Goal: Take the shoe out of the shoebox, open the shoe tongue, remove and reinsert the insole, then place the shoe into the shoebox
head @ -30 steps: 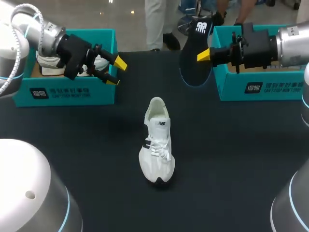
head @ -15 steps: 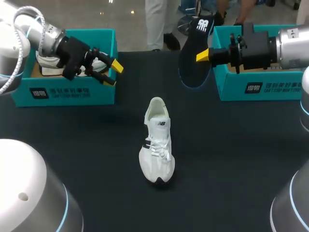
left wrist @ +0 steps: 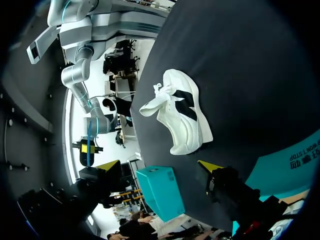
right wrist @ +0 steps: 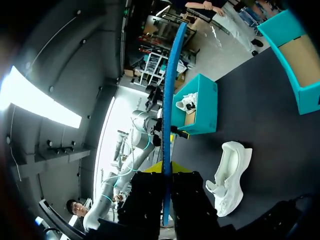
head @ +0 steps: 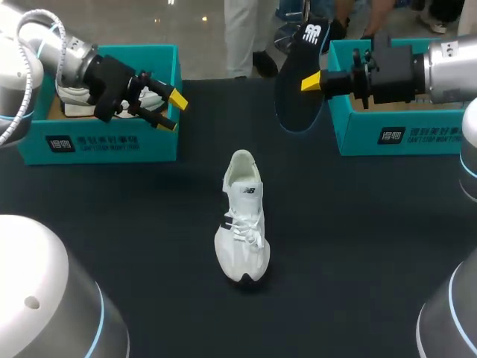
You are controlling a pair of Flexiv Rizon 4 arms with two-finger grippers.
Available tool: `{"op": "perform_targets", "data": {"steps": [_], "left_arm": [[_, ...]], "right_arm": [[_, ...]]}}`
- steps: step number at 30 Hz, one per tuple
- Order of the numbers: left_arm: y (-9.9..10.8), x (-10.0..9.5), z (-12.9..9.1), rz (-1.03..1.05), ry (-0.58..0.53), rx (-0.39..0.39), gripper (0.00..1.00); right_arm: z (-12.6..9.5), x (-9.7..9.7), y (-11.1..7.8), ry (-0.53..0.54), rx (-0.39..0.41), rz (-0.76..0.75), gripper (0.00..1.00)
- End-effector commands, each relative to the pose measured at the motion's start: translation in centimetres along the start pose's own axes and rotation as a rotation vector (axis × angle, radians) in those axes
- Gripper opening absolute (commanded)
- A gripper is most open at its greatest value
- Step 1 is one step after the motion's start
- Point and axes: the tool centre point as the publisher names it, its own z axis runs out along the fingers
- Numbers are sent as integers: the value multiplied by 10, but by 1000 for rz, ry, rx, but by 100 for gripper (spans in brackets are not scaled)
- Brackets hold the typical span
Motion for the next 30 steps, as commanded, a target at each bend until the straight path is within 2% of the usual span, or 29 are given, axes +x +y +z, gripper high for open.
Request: {"op": "perform_targets", "data": {"steps": [1, 9, 14, 18, 30], "left_arm": [[-1, -1, 0, 1, 3, 0, 100], [-1, -1, 0, 1, 3, 0, 100], [-1, -1, 0, 1, 3, 0, 100], [-1, -1, 0, 1, 3, 0, 100], [-1, -1, 0, 1, 3, 0, 100]], "right_arm": [[8, 3, 12, -8, -8, -65, 0], [12, 10, 34, -60, -33, -211, 0], [14, 10, 40, -82, -68, -255, 0], [14, 9, 41, -79, -90, -273, 0], [14, 6, 38, -68, -92, -273, 0]]}}
